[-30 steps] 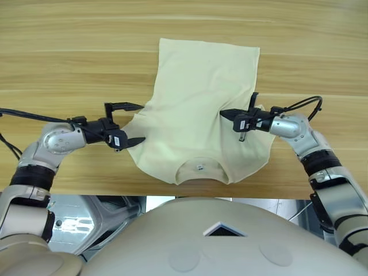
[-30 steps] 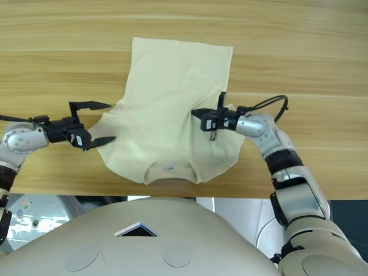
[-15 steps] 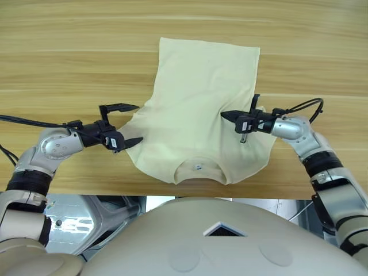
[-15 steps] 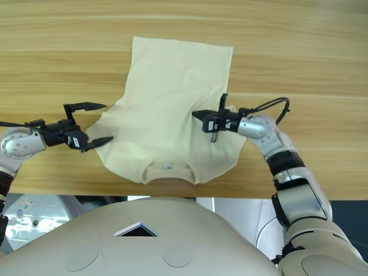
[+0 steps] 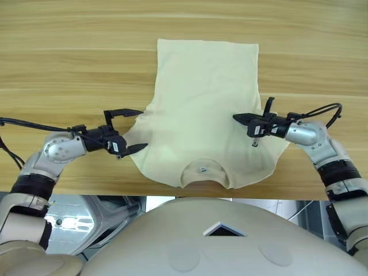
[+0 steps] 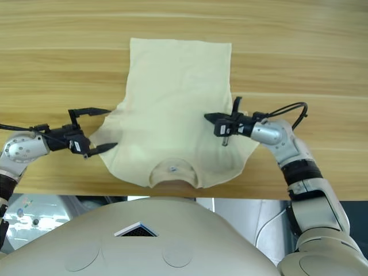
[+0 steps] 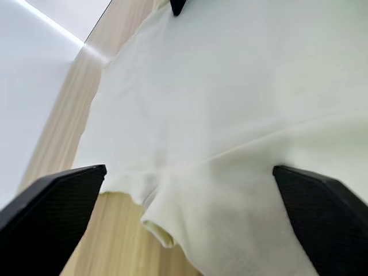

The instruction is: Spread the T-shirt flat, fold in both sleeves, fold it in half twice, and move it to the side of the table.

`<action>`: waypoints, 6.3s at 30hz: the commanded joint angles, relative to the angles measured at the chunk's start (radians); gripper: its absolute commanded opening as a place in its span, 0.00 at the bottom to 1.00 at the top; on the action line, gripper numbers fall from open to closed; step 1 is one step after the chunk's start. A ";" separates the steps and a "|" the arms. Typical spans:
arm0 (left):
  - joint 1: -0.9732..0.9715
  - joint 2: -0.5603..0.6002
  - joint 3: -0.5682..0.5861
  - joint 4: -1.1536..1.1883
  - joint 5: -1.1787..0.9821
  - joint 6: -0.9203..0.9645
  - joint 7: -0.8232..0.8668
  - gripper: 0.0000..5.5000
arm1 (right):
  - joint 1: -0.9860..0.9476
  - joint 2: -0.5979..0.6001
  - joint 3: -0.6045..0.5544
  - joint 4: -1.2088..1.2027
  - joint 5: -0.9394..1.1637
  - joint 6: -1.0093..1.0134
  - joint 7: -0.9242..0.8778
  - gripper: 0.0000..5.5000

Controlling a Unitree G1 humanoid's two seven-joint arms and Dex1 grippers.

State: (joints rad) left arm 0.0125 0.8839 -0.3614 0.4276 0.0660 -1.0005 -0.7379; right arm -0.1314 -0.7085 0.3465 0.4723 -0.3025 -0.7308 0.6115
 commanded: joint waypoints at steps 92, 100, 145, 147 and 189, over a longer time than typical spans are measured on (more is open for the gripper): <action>0.161 0.153 0.136 -0.354 0.290 0.242 -0.033 0.00 | 0.206 -0.057 -0.190 -0.271 0.285 0.020 0.123 0.28; 0.148 0.163 0.162 -0.413 0.265 0.254 -0.028 0.00 | 0.198 -0.054 -0.191 -0.257 0.286 0.016 0.124 0.28; -0.043 -0.016 0.004 -0.381 0.391 0.017 0.096 0.00 | 0.131 0.011 -0.155 -0.185 0.253 -0.005 0.116 0.28; -0.055 -0.015 0.016 -0.381 0.382 0.016 0.104 0.00 | 0.130 0.014 -0.153 -0.181 0.250 -0.006 0.114 0.28; -0.256 -0.250 -0.218 -0.192 0.492 0.138 0.057 0.29 | 0.121 0.046 -0.139 -0.186 0.238 0.000 0.113 0.28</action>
State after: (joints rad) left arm -0.2207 0.6465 -0.5715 0.2211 0.5478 -0.8697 -0.6805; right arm -0.0003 -0.6612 0.2063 0.2950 -0.0613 -0.7310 0.7207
